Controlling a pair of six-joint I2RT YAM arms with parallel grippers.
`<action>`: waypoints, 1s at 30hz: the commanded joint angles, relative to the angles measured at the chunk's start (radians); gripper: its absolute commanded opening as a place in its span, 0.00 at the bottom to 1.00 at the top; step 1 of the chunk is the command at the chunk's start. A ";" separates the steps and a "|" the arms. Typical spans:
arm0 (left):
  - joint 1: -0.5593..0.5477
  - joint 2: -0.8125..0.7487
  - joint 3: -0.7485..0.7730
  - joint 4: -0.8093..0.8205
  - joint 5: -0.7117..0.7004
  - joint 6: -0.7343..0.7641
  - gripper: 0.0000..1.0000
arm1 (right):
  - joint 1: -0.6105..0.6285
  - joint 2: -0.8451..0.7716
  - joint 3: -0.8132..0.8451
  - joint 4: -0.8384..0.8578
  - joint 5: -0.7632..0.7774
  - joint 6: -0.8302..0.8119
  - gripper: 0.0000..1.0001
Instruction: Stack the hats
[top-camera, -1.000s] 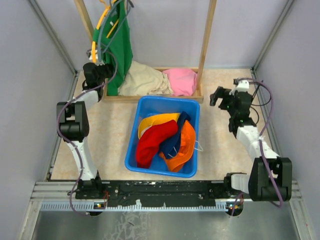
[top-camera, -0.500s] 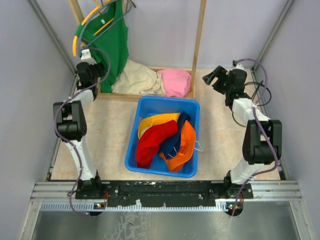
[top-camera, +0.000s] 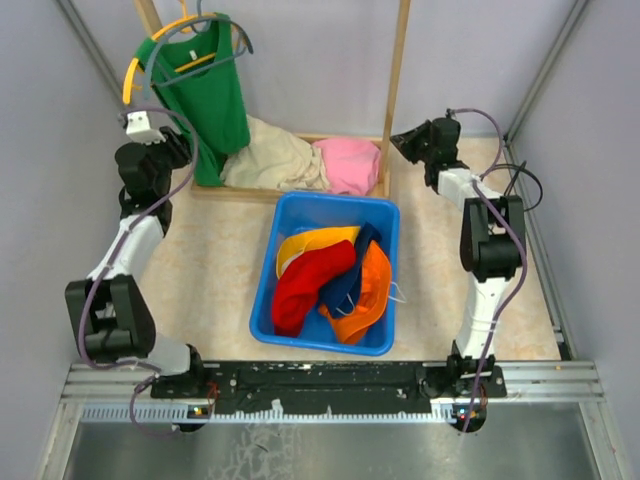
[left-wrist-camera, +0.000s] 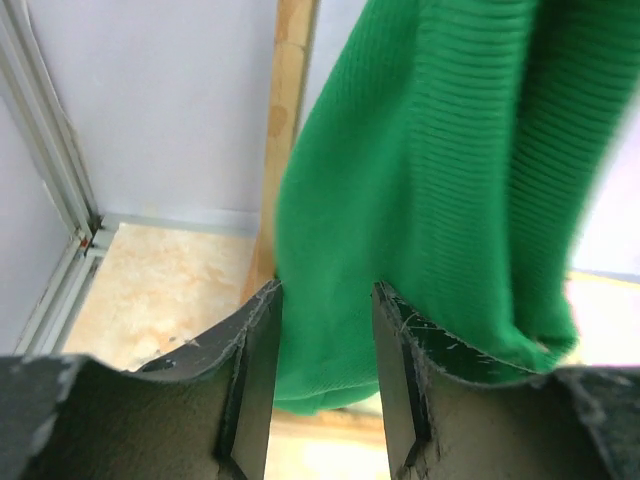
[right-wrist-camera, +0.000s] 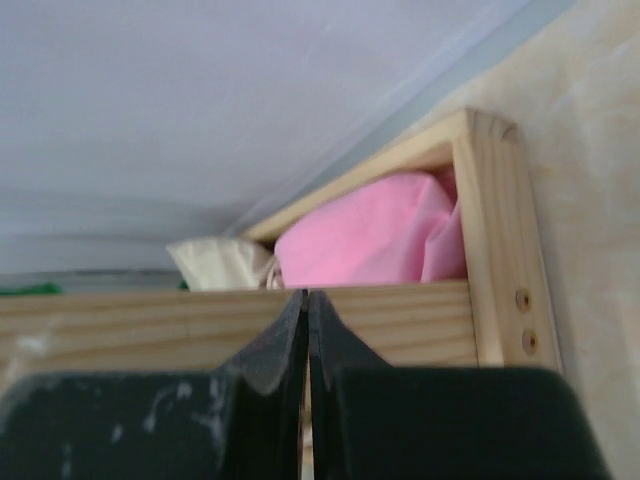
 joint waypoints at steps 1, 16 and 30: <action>0.003 -0.145 -0.140 -0.104 -0.002 -0.022 0.47 | 0.071 0.034 0.102 0.066 0.026 0.125 0.00; 0.003 -0.299 -0.297 -0.334 -0.084 -0.030 0.64 | 0.281 0.207 0.312 0.020 0.082 0.224 0.00; 0.003 -0.273 -0.449 -0.395 0.077 -0.097 0.54 | 0.343 0.338 0.530 -0.056 0.055 0.230 0.00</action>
